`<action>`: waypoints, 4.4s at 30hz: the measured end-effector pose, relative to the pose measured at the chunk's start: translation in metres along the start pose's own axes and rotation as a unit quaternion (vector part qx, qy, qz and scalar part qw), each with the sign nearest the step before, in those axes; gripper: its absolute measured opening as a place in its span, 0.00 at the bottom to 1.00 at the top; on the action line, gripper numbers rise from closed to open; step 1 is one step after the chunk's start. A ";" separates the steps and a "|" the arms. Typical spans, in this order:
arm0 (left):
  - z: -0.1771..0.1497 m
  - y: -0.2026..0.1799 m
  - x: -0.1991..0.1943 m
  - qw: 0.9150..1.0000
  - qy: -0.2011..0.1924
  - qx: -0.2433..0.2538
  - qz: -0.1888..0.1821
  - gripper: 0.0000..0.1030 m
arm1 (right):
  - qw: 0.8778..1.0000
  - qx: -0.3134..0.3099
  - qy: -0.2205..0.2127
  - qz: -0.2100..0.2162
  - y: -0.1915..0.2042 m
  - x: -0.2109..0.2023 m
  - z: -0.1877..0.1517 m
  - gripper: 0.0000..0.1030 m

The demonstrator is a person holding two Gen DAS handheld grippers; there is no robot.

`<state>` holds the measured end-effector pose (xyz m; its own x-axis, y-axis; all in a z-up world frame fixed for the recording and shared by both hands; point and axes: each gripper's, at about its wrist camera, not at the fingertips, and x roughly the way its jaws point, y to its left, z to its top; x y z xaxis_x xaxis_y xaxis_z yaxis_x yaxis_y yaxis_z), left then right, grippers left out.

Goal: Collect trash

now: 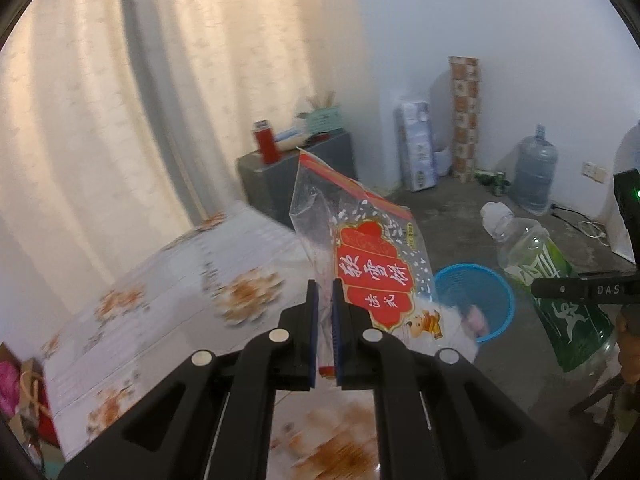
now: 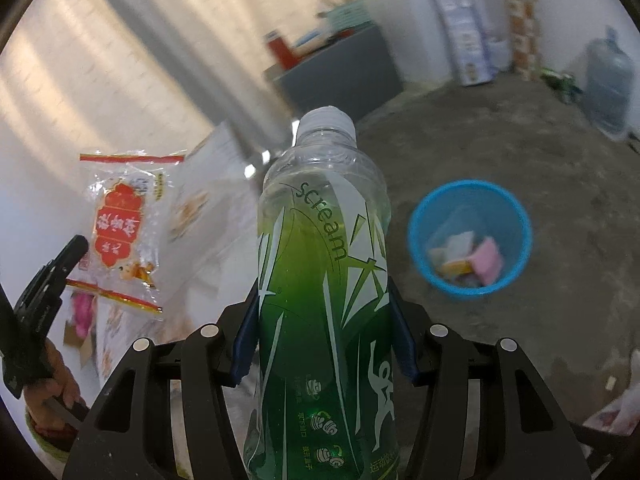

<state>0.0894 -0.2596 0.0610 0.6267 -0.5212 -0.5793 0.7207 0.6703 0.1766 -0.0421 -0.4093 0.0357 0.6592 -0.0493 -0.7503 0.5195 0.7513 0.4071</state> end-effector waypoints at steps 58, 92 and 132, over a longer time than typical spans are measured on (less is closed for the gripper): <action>0.072 -0.165 0.232 0.953 0.223 -0.059 -0.197 0.72 | 0.978 0.163 0.024 -0.131 -0.178 0.078 0.002 0.65; -0.139 0.083 -0.127 0.965 0.051 -0.246 0.078 0.95 | 0.962 -0.219 -0.107 -0.120 0.162 -0.022 -0.089 0.92; -0.164 0.073 -0.128 0.931 0.096 -0.284 0.209 0.95 | 0.951 -0.251 -0.082 -0.162 0.184 -0.038 -0.132 0.92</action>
<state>0.0131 -0.0573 0.0181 0.7140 -0.0840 -0.6951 0.1187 0.9929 0.0018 -0.0430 -0.1820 0.0700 0.6055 -0.4031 -0.6862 0.4126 0.8963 -0.1625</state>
